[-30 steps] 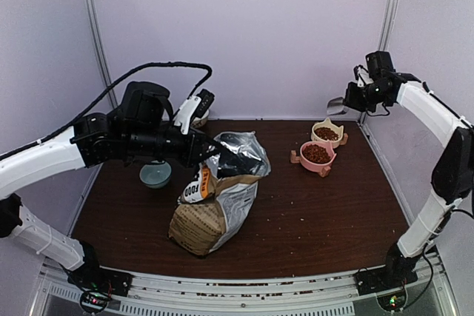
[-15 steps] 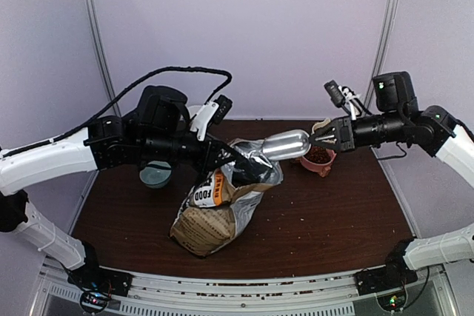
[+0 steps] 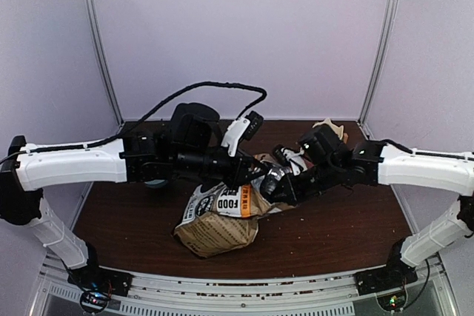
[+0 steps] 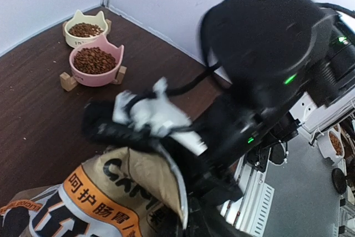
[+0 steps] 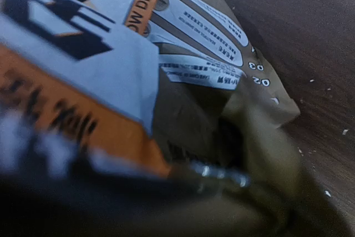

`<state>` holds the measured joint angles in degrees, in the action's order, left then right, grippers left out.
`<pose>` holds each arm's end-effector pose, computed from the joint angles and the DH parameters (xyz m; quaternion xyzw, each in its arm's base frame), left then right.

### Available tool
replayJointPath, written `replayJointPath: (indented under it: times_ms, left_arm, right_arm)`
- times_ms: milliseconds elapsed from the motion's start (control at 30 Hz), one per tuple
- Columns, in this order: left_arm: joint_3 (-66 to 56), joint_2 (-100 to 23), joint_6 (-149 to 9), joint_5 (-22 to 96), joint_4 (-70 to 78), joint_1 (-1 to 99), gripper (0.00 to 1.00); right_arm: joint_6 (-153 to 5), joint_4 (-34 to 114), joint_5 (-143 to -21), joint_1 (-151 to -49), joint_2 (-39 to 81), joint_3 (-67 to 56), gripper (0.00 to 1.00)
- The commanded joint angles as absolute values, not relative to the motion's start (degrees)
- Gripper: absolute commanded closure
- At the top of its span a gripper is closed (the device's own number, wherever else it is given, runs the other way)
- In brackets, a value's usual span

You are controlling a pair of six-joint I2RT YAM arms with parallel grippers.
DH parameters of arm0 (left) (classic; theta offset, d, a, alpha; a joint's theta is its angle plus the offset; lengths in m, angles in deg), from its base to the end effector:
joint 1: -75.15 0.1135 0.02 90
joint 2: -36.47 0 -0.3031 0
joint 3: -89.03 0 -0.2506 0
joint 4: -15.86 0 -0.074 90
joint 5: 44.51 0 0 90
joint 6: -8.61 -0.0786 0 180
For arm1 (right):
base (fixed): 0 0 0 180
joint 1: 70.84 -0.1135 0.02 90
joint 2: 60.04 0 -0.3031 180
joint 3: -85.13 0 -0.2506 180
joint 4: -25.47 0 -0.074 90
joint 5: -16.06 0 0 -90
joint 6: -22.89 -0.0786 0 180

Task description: Serve the pet food

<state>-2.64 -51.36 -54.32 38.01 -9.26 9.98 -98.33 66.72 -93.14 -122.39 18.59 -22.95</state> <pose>0.1575 -0.3648 0.3553 0.3074 0.7823 -0.4265 0.3340 0.1715 0.2576 0.2713 -0.2213 0.8954 0.3506 0.1624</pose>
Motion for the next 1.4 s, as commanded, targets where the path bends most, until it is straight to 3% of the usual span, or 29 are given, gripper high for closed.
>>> replayJointPath:
  times_ms: [0,167,300,733,1033,1367]
  left_arm:
    - [-3.41,-54.16,-53.79,32.25,0.34,9.23,1.00]
    - [-2.10,-57.14,-54.37,28.46,1.87,8.84,1.00]
    - [-2.23,-57.31,-54.76,27.31,3.01,8.70,1.00]
    - [-2.81,-54.14,-54.93,27.22,3.17,8.66,1.00]
    - [-6.02,-45.22,-55.62,36.77,-1.57,8.70,1.00]
    - [-7.42,-35.85,-56.45,46.49,-8.54,8.71,1.00]
  right_arm:
    - [-104.15,58.11,-90.26,-125.30,29.22,-24.40,1.00]
    - [-109.92,38.58,-102.57,-125.98,35.56,-25.59,1.00]
    - [-112.02,31.56,-107.23,-125.98,36.32,-26.53,1.00]
    - [-125.27,4.21,-119.12,-123.75,31.03,-35.49,1.00]
    - [-130.44,4.63,-118.43,-119.97,18.89,-42.38,1.00]
    - [-132.44,19.18,-116.58,-114.31,4.42,-46.83,1.00]
